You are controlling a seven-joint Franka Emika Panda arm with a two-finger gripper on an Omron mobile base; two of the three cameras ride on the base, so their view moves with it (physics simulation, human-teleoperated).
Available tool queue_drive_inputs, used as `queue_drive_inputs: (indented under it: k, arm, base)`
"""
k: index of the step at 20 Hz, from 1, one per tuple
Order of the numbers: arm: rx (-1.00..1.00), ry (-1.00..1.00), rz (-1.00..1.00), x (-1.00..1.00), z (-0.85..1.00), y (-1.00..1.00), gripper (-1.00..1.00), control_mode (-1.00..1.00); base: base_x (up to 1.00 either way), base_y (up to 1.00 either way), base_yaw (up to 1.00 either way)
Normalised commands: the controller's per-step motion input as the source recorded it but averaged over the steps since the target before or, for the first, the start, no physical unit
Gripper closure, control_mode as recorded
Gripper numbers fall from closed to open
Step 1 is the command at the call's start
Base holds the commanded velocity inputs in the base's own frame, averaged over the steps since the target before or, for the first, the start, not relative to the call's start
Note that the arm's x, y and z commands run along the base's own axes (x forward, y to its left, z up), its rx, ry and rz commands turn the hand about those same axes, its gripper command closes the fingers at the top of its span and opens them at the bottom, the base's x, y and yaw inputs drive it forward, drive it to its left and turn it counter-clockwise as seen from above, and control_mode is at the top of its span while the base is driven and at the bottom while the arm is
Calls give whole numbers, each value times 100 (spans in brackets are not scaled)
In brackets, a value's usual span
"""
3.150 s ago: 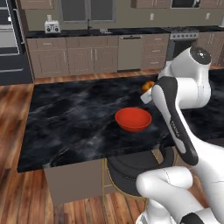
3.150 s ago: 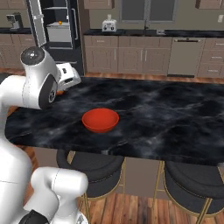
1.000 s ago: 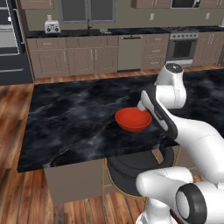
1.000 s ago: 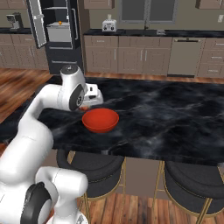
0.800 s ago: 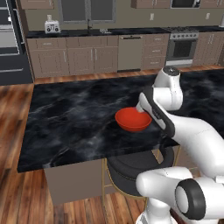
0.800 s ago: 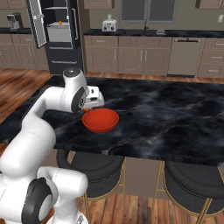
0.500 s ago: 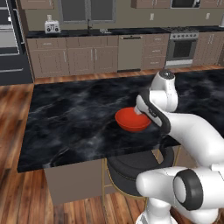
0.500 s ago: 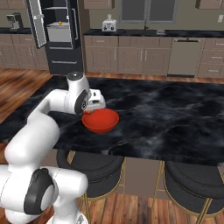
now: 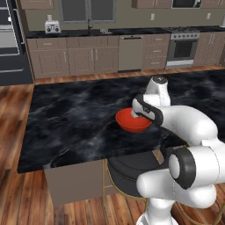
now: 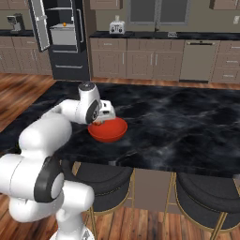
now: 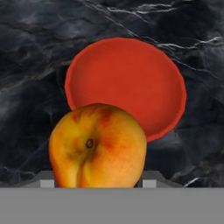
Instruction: Retrieve the peach and orange from the fridge and place them into the bowl on the dining table.
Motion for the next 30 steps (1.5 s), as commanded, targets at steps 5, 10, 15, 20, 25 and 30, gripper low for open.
queue_drive_inputs:
  k: [5, 10, 15, 20, 25, 30]
  arm:
    - [0, 6, 0, 41, -35, 0, 100, -100]
    - [0, 5, 0, 39, -34, 0, 100, -100]
    - [0, 5, 0, 39, -31, 0, 100, -100]
    - [0, 4, 0, 40, -30, 0, 100, -100]
    - [0, 3, 0, 41, -33, 0, 100, -100]
    - [0, 1, 0, 46, -35, 0, 100, -100]
  base:
    - [0, 0, 0]
    - [0, 0, 0]
    - [0, 0, 0]
    - [0, 0, 0]
    - [0, 0, 0]
    - [0, 0, 0]
